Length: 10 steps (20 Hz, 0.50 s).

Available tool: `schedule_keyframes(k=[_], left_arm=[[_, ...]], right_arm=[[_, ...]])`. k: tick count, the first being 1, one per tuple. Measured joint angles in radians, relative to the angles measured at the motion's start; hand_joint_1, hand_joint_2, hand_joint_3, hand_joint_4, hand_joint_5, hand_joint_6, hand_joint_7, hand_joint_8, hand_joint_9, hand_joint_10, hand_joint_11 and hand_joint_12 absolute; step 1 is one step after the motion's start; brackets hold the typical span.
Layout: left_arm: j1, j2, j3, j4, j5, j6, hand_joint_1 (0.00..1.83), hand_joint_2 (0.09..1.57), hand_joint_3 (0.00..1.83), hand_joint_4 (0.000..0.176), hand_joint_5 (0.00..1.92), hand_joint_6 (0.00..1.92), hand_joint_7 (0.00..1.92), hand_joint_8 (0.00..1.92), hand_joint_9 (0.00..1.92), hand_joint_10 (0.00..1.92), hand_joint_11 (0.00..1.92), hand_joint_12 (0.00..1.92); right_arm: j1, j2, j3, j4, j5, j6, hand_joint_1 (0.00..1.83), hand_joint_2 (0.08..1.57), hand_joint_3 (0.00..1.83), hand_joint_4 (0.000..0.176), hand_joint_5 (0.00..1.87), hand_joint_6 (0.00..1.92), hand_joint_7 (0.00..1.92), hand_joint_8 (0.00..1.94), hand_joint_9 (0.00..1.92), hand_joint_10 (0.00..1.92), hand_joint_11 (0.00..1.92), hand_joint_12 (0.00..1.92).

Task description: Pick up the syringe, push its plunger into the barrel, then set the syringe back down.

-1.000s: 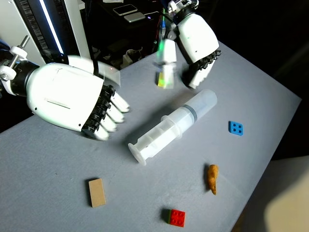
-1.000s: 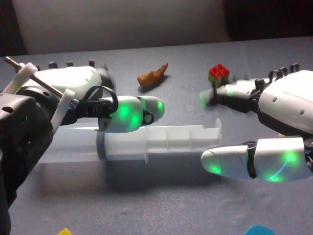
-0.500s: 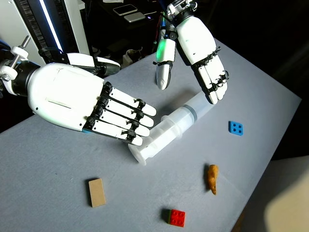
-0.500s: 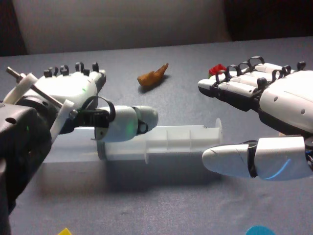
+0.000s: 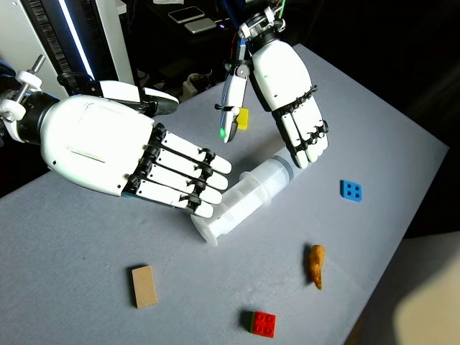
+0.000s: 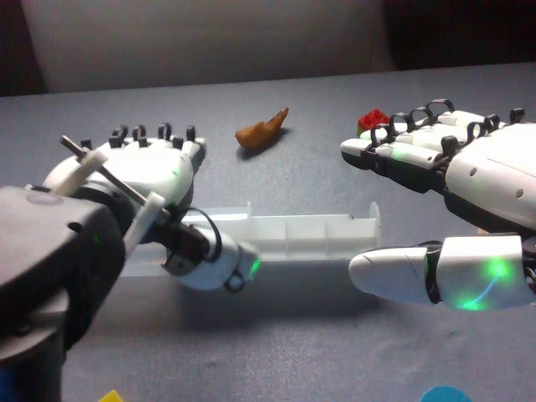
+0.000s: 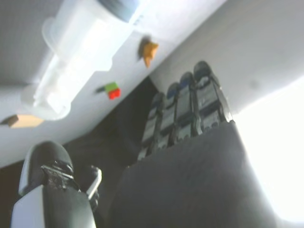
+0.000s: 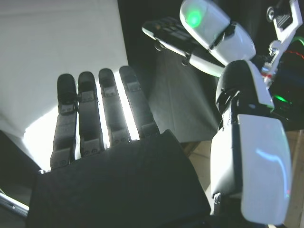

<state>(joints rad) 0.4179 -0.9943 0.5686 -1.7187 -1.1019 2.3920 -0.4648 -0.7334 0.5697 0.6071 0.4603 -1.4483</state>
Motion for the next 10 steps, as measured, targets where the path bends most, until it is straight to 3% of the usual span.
schedule_keyframes(k=[3, 8, 10], left_arm=[[0.031, -0.008, 0.002, 0.014, -0.005, -0.001, 0.64, 1.05, 0.0, 0.0, 0.0, 0.0, 0.0, 0.0, 0.0, 0.0, 0.0, 0.0], [0.091, -0.051, -0.007, 0.072, -0.059, -0.039, 0.6, 1.06, 0.01, 0.0, 0.0, 0.0, 0.0, 0.0, 0.0, 0.0, 0.0, 0.0], [0.101, -0.076, 0.008, 0.092, -0.069, -0.045, 0.7, 1.04, 0.0, 0.0, 0.0, 0.0, 0.0, 0.0, 0.0, 0.0, 0.0, 0.0]], right_arm=[[0.0, 0.0, -0.001, 0.0, 0.0, 0.0, 0.0, 1.04, 0.0, 0.0, 0.1, 0.0, 0.1, 0.0, 0.11, 0.0, 0.0, 0.46], [0.0, 0.0, -0.001, -0.001, 0.0, 0.0, 0.0, 1.05, 0.0, 0.0, 0.1, 0.0, 0.1, 0.0, 0.1, 0.0, 0.0, 0.37], [0.0, 0.0, -0.001, -0.002, 0.0, 0.0, 0.0, 1.05, 0.0, 0.0, 0.1, 0.0, 0.1, 0.0, 0.11, 0.0, 0.0, 0.39]])
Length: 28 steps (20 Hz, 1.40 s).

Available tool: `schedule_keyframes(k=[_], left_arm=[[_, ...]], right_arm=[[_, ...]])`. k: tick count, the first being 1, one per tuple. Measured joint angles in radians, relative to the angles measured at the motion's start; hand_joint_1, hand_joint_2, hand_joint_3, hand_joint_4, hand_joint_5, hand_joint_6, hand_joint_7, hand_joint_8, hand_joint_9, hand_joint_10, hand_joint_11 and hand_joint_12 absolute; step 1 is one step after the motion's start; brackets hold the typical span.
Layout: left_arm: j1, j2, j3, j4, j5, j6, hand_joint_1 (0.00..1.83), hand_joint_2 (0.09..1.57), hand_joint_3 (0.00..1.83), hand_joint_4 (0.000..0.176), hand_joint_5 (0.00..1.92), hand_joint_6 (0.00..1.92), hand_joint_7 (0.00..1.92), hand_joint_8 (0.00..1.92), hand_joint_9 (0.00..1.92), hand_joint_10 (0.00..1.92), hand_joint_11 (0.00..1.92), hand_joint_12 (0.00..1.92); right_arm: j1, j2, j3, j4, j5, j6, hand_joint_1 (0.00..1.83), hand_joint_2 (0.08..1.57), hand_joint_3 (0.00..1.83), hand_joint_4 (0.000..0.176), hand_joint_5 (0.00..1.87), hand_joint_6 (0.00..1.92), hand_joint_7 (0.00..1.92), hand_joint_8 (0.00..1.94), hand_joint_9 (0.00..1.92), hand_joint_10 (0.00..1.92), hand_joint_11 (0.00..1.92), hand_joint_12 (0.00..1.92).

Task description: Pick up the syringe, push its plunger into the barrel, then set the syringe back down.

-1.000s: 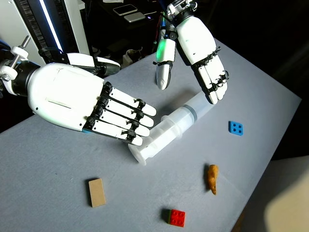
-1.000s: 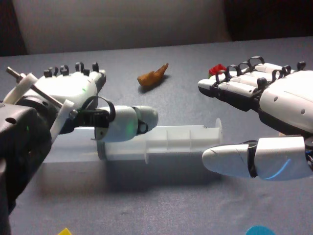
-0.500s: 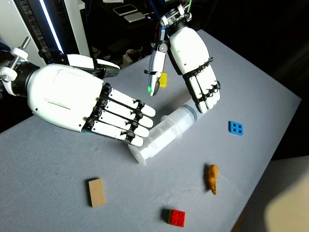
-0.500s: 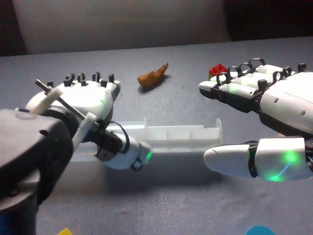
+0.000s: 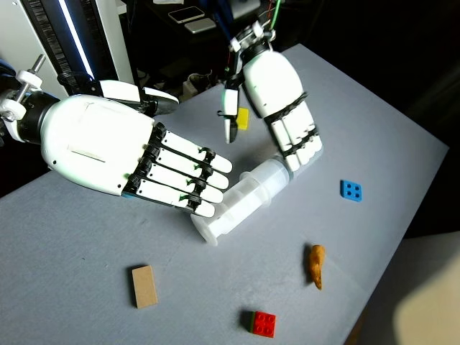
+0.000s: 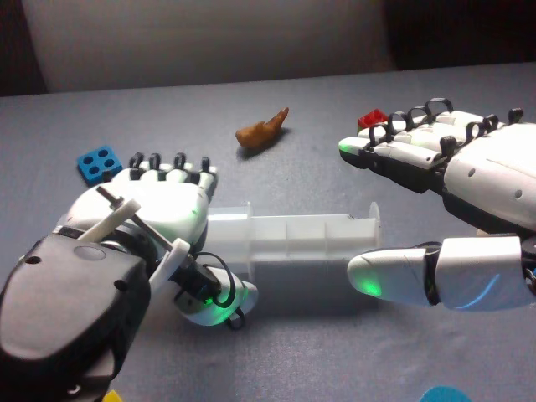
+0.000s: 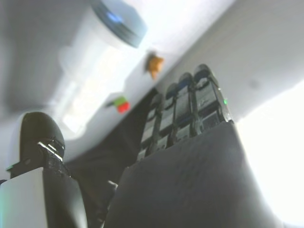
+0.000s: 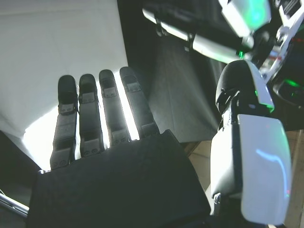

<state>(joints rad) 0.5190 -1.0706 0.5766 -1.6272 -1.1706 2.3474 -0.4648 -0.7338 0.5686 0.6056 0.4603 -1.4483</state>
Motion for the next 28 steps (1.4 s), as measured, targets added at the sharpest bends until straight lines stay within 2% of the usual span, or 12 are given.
schedule_keyframes(k=[1, 2, 4, 11, 17, 20, 22, 26, 28], left_arm=[[0.004, -0.006, 0.002, 0.006, -0.002, -0.002, 0.74, 1.03, 0.0, 0.0, 0.0, 0.0, 0.0, 0.0, 0.0, 0.0, 0.0, 0.0], [0.008, -0.022, 0.01, 0.013, -0.011, -0.001, 0.68, 1.05, 0.0, 0.0, 0.0, 0.0, 0.0, 0.0, 0.0, 0.0, 0.0, 0.0], [0.023, -0.048, 0.034, 0.019, -0.011, -0.003, 0.68, 1.06, 0.0, 0.0, 0.0, 0.0, 0.0, 0.0, 0.0, 0.0, 0.0, 0.0], [0.081, -0.086, 0.088, 0.045, -0.008, -0.038, 0.68, 1.06, 0.0, 0.0, 0.0, 0.0, 0.0, 0.0, 0.0, 0.0, 0.0, 0.0], [0.092, -0.109, 0.148, 0.057, 0.013, -0.039, 0.69, 1.06, 0.0, 0.0, 0.0, 0.0, 0.0, 0.0, 0.0, 0.0, 0.0, 0.0], [0.096, -0.123, 0.185, 0.06, 0.032, -0.04, 0.61, 1.08, 0.01, 0.0, 0.0, 0.0, 0.0, 0.0, 0.0, 0.0, 0.0, 0.0], [0.098, -0.13, 0.209, 0.072, 0.05, -0.04, 0.67, 1.06, 0.0, 0.0, 0.0, 0.0, 0.0, 0.0, 0.0, 0.0, 0.0, 0.0], [0.107, -0.149, 0.252, 0.079, 0.075, -0.04, 0.59, 1.1, 0.01, 0.0, 0.0, 0.0, 0.0, 0.0, 0.0, 0.0, 0.0, 0.0], [0.113, -0.152, 0.265, 0.084, 0.095, -0.04, 0.66, 1.08, 0.0, 0.0, 0.0, 0.0, 0.0, 0.0, 0.0, 0.0, 0.0, 0.0]], right_arm=[[0.0, 0.0, 0.0, 0.0, 0.0, 0.0, 0.0, 1.05, 0.0, 0.0, 0.11, 0.0, 0.1, 0.0, 0.11, 0.0, 0.0, 0.41], [-0.001, 0.0, 0.0, 0.002, 0.0, 0.0, 0.0, 1.05, 0.0, 0.0, 0.12, 0.0, 0.11, 0.0, 0.11, 0.0, 0.0, 0.41], [-0.001, 0.0, 0.0, 0.0, -0.001, 0.0, 0.0, 1.05, 0.0, 0.0, 0.11, 0.0, 0.11, 0.0, 0.11, 0.0, 0.0, 0.41], [-0.001, 0.0, 0.0, 0.001, -0.001, 0.0, 0.0, 1.05, 0.0, 0.0, 0.11, 0.0, 0.11, 0.0, 0.11, 0.0, 0.0, 0.41], [-0.001, 0.0, 0.0, 0.002, -0.001, 0.0, 0.0, 1.06, 0.0, 0.0, 0.11, 0.01, 0.11, 0.01, 0.11, 0.0, 0.0, 0.39], [-0.001, 0.0, 0.0, 0.003, -0.001, 0.0, 0.0, 1.05, 0.0, 0.0, 0.11, 0.0, 0.11, 0.0, 0.11, 0.0, 0.0, 0.4], [-0.001, 0.0, 0.0, 0.001, -0.001, 0.0, 0.0, 1.05, 0.0, 0.0, 0.1, 0.0, 0.09, 0.0, 0.1, 0.0, 0.0, 0.39], [-0.001, 0.0, 0.0, 0.002, 0.0, 0.001, 0.0, 1.06, 0.0, 0.0, 0.12, 0.0, 0.11, 0.0, 0.11, 0.01, 0.0, 0.43], [-0.001, 0.0, 0.0, 0.002, 0.0, 0.003, 0.0, 1.06, 0.0, 0.0, 0.09, 0.0, 0.07, 0.0, 0.08, 0.0, 0.0, 0.36]])
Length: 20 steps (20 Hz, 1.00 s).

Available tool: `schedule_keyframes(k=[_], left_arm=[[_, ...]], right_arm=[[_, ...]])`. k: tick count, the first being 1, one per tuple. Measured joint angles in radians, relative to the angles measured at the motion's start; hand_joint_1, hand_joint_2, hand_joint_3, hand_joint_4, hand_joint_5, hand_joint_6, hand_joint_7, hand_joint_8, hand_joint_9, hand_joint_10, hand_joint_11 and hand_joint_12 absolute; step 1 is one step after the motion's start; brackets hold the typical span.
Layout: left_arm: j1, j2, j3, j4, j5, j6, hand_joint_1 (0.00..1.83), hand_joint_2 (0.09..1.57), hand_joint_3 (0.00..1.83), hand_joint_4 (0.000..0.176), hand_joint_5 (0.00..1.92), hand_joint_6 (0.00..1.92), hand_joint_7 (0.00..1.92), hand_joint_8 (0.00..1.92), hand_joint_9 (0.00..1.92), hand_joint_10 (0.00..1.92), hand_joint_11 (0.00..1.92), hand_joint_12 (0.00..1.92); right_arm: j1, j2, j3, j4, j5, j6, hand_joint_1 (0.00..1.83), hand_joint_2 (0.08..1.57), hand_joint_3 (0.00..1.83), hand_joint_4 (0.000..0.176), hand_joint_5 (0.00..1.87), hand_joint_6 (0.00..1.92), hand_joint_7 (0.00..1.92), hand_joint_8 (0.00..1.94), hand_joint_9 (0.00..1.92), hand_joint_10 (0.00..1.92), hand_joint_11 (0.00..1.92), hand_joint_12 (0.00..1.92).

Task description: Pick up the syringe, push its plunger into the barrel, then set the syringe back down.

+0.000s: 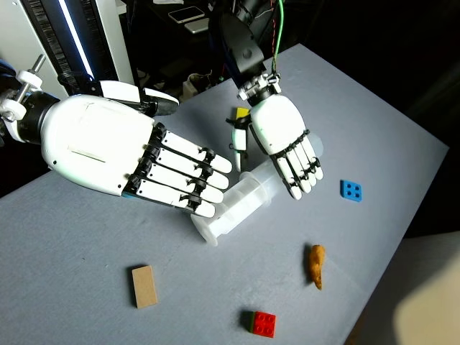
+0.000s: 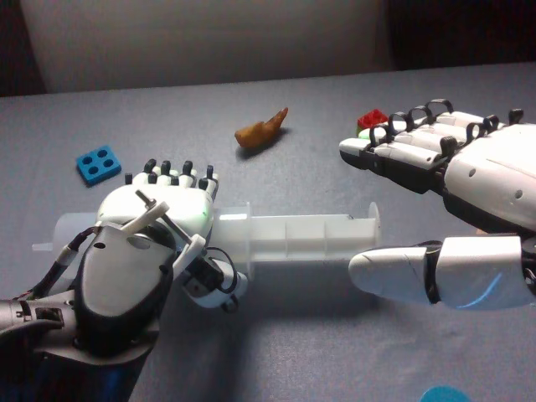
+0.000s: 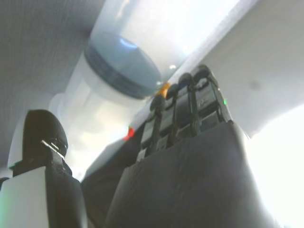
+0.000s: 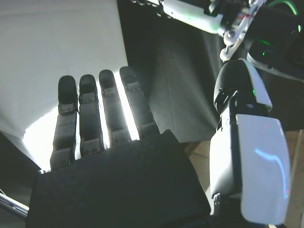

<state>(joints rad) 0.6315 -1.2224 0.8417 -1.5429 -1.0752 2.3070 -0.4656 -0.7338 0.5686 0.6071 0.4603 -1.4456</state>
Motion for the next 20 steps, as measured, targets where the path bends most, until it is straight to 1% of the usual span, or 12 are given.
schedule_keyframes(k=[1, 4, 8, 9, 10, 14, 15, 16, 17, 18, 19, 20], left_arm=[[0.008, -0.008, 0.014, 0.02, 0.006, 0.0, 0.61, 1.1, 0.01, 0.0, 0.0, 0.0, 0.0, 0.0, 0.0, 0.0, 0.0, 0.0], [0.022, -0.01, 0.024, 0.03, 0.023, 0.0, 0.67, 1.08, 0.0, 0.0, 0.0, 0.0, 0.0, 0.0, 0.0, 0.0, 0.0, 0.0], [0.034, -0.017, 0.047, 0.045, 0.047, -0.001, 0.61, 1.12, 0.01, 0.0, 0.0, 0.0, 0.0, 0.0, 0.0, 0.0, 0.0, 0.0], [0.036, -0.021, 0.05, 0.044, 0.044, 0.0, 0.67, 1.1, 0.0, 0.0, 0.0, 0.0, 0.0, 0.0, 0.0, 0.0, 0.0, 0.0], [0.037, -0.022, 0.051, 0.046, 0.048, -0.001, 0.67, 1.1, 0.0, 0.0, 0.0, 0.0, 0.0, 0.0, 0.0, 0.0, 0.0, 0.0], [0.037, -0.023, 0.057, 0.047, 0.054, -0.001, 0.67, 1.09, 0.0, 0.0, 0.0, 0.0, 0.0, 0.0, 0.0, 0.0, 0.0, 0.0], [0.037, -0.023, 0.057, 0.047, 0.053, -0.001, 0.68, 1.11, 0.01, 0.0, 0.0, 0.0, 0.01, 0.0, 0.0, 0.0, 0.0, 0.0], [0.037, -0.023, 0.057, 0.048, 0.054, -0.001, 0.75, 1.14, 0.01, 0.0, 0.04, 0.0, 0.09, 0.03, 0.09, 0.01, 0.0, 0.28], [0.037, -0.023, 0.057, 0.048, 0.054, -0.002, 0.82, 1.15, 0.0, 0.0, 0.11, 0.01, 0.19, 0.02, 0.18, 0.01, 0.0, 0.54], [0.037, -0.023, 0.057, 0.052, 0.053, -0.002, 0.9, 1.12, 0.0, 0.0, 0.18, 0.01, 0.26, 0.01, 0.26, 0.02, 0.0, 0.73], [0.037, -0.023, 0.057, 0.056, 0.051, -0.003, 0.94, 1.11, 0.0, 0.0, 0.23, 0.02, 0.33, 0.02, 0.32, 0.03, 0.0, 0.85], [0.037, -0.023, 0.057, 0.061, 0.051, -0.003, 0.94, 1.11, 0.0, 0.0, 0.23, 0.02, 0.33, 0.02, 0.32, 0.03, 0.0, 0.85]], right_arm=[[0.0, 0.0, 0.0, -0.001, 0.001, 0.001, 0.0, 1.07, 0.0, 0.0, 0.09, 0.0, 0.08, 0.0, 0.08, 0.0, 0.0, 0.34], [0.0, 0.0, 0.0, 0.0, 0.007, 0.004, 0.0, 1.05, 0.0, 0.0, 0.11, 0.0, 0.1, 0.0, 0.1, 0.01, 0.0, 0.38], [0.0, 0.0, 0.0, 0.0, 0.007, 0.005, 0.0, 1.06, 0.0, 0.0, 0.13, 0.0, 0.12, 0.01, 0.12, 0.01, 0.0, 0.42], [0.0, 0.0, 0.0, 0.0, 0.007, 0.005, 0.0, 1.05, 0.0, 0.0, 0.12, 0.0, 0.11, 0.0, 0.11, 0.0, 0.0, 0.41], [0.0, 0.0, 0.0, 0.0, 0.007, 0.005, 0.0, 1.05, 0.0, 0.0, 0.11, 0.0, 0.1, 0.0, 0.11, 0.0, 0.0, 0.37], [0.0, 0.0, 0.0, 0.0, 0.007, 0.005, 0.0, 1.05, 0.0, 0.0, 0.11, 0.0, 0.1, 0.0, 0.11, 0.0, 0.0, 0.37], [0.0, 0.0, 0.0, 0.0, 0.007, 0.005, 0.0, 1.05, 0.0, 0.0, 0.12, 0.0, 0.11, 0.01, 0.13, 0.01, 0.0, 0.41], [0.0, 0.0, 0.0, 0.0, 0.007, 0.005, 0.0, 1.05, 0.0, 0.0, 0.11, 0.0, 0.11, 0.0, 0.13, 0.0, 0.0, 0.41], [0.0, 0.0, 0.0, 0.0, 0.007, 0.005, 0.0, 1.05, 0.0, 0.0, 0.1, 0.0, 0.1, 0.0, 0.12, 0.0, 0.0, 0.39], [0.0, 0.0, 0.0, 0.0, 0.007, 0.005, 0.0, 1.05, 0.0, 0.0, 0.11, 0.0, 0.1, 0.0, 0.12, 0.0, 0.0, 0.41], [0.0, 0.0, 0.0, 0.0, 0.008, 0.005, 0.0, 1.05, 0.0, 0.0, 0.1, 0.0, 0.1, 0.0, 0.12, 0.0, 0.0, 0.41], [0.0, 0.0, 0.0, 0.0, 0.007, 0.005, 0.0, 1.05, 0.0, 0.0, 0.1, 0.0, 0.1, 0.0, 0.12, 0.0, 0.0, 0.41]])
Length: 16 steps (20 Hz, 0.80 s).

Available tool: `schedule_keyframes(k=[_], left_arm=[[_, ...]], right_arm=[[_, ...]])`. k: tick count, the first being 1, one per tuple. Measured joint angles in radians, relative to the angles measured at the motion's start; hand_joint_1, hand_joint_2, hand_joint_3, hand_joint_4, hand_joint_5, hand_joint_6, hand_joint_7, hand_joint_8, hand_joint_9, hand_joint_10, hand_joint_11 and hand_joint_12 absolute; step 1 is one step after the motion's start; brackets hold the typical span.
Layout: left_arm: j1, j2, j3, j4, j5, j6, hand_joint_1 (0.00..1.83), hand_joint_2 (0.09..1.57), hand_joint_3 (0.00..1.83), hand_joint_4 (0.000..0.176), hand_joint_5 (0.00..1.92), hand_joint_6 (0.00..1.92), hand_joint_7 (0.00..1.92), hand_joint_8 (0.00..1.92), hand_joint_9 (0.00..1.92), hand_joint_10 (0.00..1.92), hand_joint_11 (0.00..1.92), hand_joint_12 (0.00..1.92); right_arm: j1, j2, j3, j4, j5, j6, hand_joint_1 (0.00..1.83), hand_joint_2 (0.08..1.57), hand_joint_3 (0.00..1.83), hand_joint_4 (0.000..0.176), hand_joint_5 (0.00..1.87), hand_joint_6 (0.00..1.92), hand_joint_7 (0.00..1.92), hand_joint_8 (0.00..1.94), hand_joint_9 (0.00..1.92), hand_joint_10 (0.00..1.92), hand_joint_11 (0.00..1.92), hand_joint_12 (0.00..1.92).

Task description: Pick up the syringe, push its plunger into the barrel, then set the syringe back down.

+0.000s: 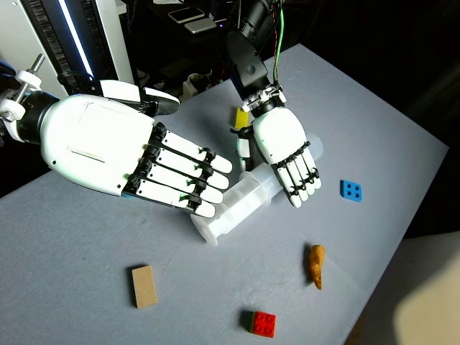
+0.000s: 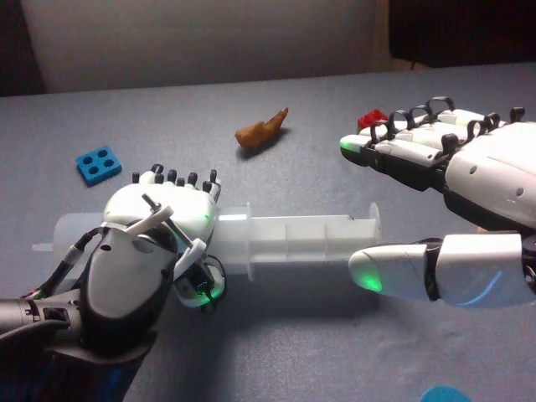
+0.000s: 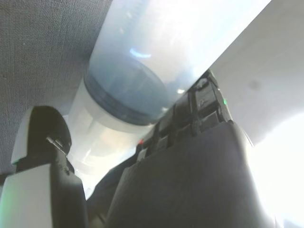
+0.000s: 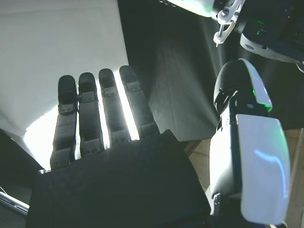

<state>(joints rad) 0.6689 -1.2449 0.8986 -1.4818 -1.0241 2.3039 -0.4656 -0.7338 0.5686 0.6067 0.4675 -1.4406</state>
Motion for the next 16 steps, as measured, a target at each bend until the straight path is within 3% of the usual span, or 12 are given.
schedule_keyframes(k=[3, 7, 8, 9, 10, 11, 12, 13, 16], left_arm=[[0.0, 0.0, 0.0, 0.019, 0.0, -0.002, 1.1, 1.09, 0.0, 0.0, 0.49, 0.02, 0.56, 0.01, 0.57, 0.03, 0.06, 1.17], [-0.001, 0.0, -0.003, 0.033, -0.003, -0.002, 1.23, 1.12, 0.0, 0.0, 0.79, 0.03, 0.9, 0.03, 0.89, 0.07, 0.48, 1.06], [-0.001, 0.0, -0.004, 0.037, -0.005, -0.003, 1.22, 1.16, 0.0, 0.0, 0.77, 1.02, 0.99, 0.77, 0.98, 0.03, 0.61, 0.97], [-0.001, 0.0, -0.007, 0.038, -0.01, -0.006, 1.33, 1.18, 0.0, 0.0, 0.7, 1.22, 0.91, 1.03, 0.87, 1.08, 0.65, 1.04], [-0.001, 0.0, -0.012, 0.044, -0.011, -0.012, 1.35, 1.2, 0.0, 0.0, 0.69, 1.26, 0.85, 1.16, 0.81, 1.36, 0.63, 1.14], [0.0, 0.0, -0.016, 0.048, -0.013, -0.026, 1.36, 1.18, 0.0, 0.0, 0.77, 1.16, 0.85, 1.15, 0.82, 1.4, 0.68, 1.2], [0.0, 0.001, -0.019, 0.041, -0.017, -0.031, 1.36, 1.17, 0.0, 0.0, 0.85, 1.05, 0.84, 1.18, 0.83, 1.39, 0.72, 1.22], [0.0, 0.003, -0.028, 0.035, -0.018, -0.036, 1.46, 1.15, 0.0, 0.0, 0.9, 0.96, 0.84, 1.16, 0.84, 1.29, 0.71, 1.57], [0.01, 0.01, -0.053, 0.07, -0.01, -0.067, 1.49, 1.13, 0.0, 0.0, 0.96, 0.9, 0.84, 1.12, 0.86, 1.22, 0.74, 1.61]], right_arm=[[0.0, 0.0, 0.0, 0.0, 0.0, 0.0, 0.0, 1.06, 0.0, 0.0, 0.1, 0.0, 0.1, 0.0, 0.13, 0.0, 0.0, 0.43], [0.0, 0.0, 0.0, 0.0, 0.0, 0.0, 0.0, 1.06, 0.0, 0.0, 0.11, 0.0, 0.11, 0.0, 0.13, 0.0, 0.0, 0.43], [0.0, 0.0, 0.0, 0.0, 0.0, 0.0, 0.0, 1.07, 0.0, 0.0, 0.11, 0.0, 0.11, 0.0, 0.13, 0.0, 0.0, 0.43], [0.0, 0.0, 0.0, 0.0, 0.0, 0.0, 0.0, 1.07, 0.0, 0.0, 0.12, 0.0, 0.12, 0.0, 0.14, 0.01, 0.0, 0.44], [0.0, 0.0, 0.0, 0.0, 0.001, 0.0, 0.0, 1.07, 0.0, 0.0, 0.11, 0.0, 0.11, 0.0, 0.13, 0.0, 0.0, 0.42], [0.0, 0.0, 0.0, 0.0, 0.001, 0.0, 0.0, 1.07, 0.0, 0.0, 0.11, 0.0, 0.12, 0.0, 0.14, 0.0, 0.0, 0.41], [0.0, 0.0, 0.0, 0.0, 0.001, 0.0, 0.0, 1.07, 0.0, 0.0, 0.11, 0.0, 0.12, 0.0, 0.14, 0.0, 0.0, 0.43], [0.0, 0.0, 0.0, 0.0, 0.001, 0.0, 0.0, 1.07, 0.0, 0.0, 0.1, 0.0, 0.11, 0.0, 0.13, 0.0, 0.0, 0.4], [0.0, 0.0, 0.0, 0.0, 0.002, 0.004, 0.0, 1.08, 0.0, 0.0, 0.1, 0.0, 0.1, 0.0, 0.12, 0.0, 0.0, 0.35]])
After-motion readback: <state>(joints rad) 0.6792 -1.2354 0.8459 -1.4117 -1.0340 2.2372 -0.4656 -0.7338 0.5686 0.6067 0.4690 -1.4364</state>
